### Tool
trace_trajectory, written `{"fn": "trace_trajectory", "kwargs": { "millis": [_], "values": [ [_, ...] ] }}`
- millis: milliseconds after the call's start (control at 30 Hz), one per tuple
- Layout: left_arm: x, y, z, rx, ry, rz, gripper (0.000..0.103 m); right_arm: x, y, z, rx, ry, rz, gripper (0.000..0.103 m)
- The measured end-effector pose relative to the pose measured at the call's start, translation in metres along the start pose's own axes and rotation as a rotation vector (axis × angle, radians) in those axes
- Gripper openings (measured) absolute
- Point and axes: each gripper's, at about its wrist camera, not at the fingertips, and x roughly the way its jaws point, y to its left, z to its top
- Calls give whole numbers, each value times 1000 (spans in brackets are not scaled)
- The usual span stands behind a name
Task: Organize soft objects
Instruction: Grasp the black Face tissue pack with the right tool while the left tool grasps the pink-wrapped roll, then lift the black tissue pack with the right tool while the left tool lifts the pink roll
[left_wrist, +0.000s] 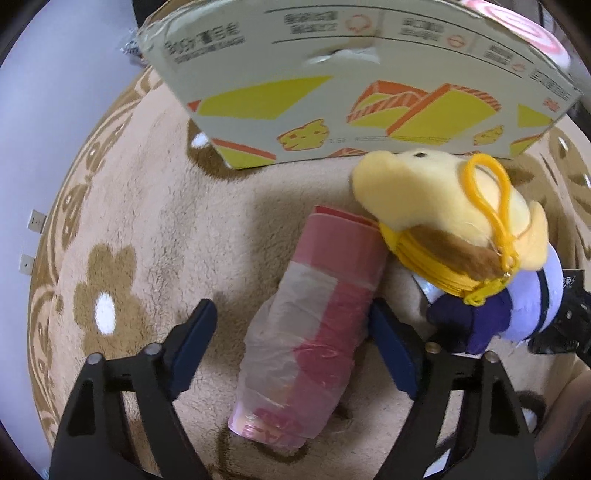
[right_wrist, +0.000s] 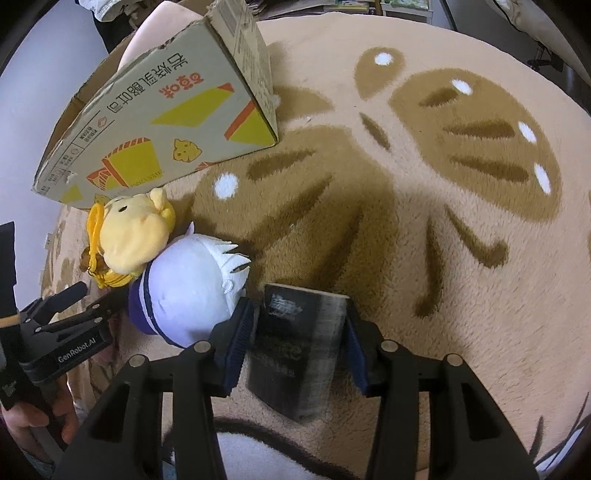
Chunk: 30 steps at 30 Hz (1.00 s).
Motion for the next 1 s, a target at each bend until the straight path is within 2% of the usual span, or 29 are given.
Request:
{"fn": "trace_trajectory", "kwargs": {
  "millis": [33,100,200,367,500,767,1000],
  "values": [
    [-1,-3,-1,11,-5,-7,64,0,0,0,1,-2,4,49],
    [-9,-5,-1,27,-9,-36,53,-5,-1,-1,1,-1,11,49],
    [-14,-13,-3,51,-13,-16,49,-13,2,-2,0,-11,24,48],
    [-20,-11,-5,27,-9,-14,47,-22,7,-2,-2,-40,32,48],
    [-28,-10,-5,0,-16,-15,46,-32,5,0,2,-62,69,48],
    [-42,-13,-14,8,-22,0,45,-55,-1,1,12,-96,106,48],
    [-57,-10,-19,-16,-43,14,45,-52,4,2,-3,-99,110,48]
  ]
}}
